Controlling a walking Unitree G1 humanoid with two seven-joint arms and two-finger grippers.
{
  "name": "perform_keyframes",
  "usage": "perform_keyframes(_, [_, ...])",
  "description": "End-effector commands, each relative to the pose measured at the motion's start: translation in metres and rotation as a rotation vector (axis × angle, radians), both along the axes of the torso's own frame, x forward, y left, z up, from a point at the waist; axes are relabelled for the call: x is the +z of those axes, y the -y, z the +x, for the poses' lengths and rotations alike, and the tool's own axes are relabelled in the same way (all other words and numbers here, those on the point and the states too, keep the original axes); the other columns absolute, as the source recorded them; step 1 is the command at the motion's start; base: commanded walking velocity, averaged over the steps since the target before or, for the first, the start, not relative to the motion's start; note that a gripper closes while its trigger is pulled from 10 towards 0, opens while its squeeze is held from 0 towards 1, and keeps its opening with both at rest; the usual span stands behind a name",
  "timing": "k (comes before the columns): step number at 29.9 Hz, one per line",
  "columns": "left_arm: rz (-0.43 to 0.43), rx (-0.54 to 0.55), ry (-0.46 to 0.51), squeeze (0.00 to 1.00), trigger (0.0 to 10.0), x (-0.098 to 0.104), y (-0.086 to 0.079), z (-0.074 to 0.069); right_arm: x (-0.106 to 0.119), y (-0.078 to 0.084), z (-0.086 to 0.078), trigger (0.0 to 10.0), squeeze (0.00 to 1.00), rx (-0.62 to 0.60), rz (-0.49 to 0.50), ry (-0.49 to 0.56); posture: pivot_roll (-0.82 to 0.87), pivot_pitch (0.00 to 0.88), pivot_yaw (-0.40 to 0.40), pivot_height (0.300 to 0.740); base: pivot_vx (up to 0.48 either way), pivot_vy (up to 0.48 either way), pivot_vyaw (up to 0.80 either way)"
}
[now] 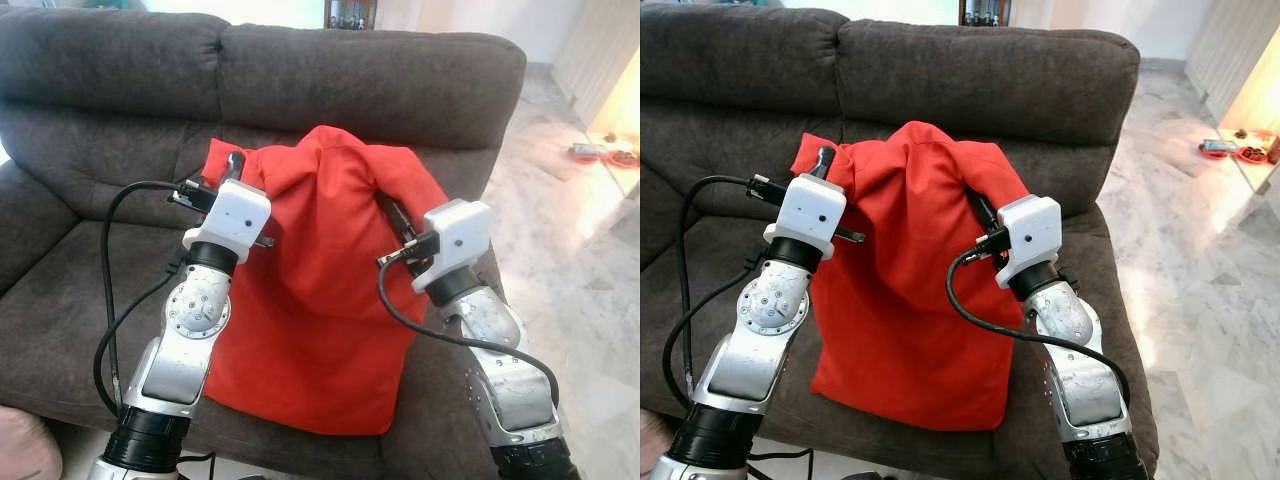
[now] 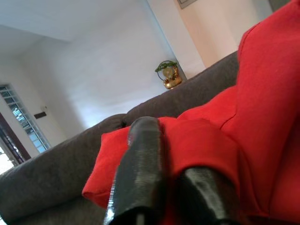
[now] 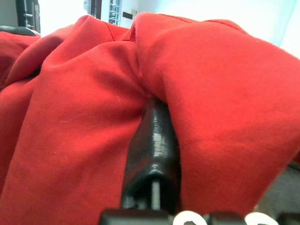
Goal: Move the pillow to the sofa from floor
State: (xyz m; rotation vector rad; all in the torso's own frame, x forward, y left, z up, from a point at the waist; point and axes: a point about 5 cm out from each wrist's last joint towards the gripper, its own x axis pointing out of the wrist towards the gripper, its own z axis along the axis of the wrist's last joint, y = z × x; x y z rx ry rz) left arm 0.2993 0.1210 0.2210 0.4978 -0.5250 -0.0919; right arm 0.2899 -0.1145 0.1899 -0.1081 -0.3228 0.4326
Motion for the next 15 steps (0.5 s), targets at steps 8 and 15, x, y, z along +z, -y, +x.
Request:
perform_keyframes(8, [0.022,-0.048,0.016,1.0,10.0,0.0042,0.0107,-0.0029,0.0063,-0.0068,-0.003,10.0,1.0,0.035,-0.009,0.023,0.13,0.059,-0.02,0.74,0.0,0.0,0.0])
perform_keyframes(15, [0.025,-0.051,0.023,1.0,10.0,0.0056,0.0118,-0.0034,0.0071,-0.005,-0.0022,10.0,1.0,0.015,-0.008,0.03,0.14,0.062,-0.021,0.74,0.0,0.0,0.0])
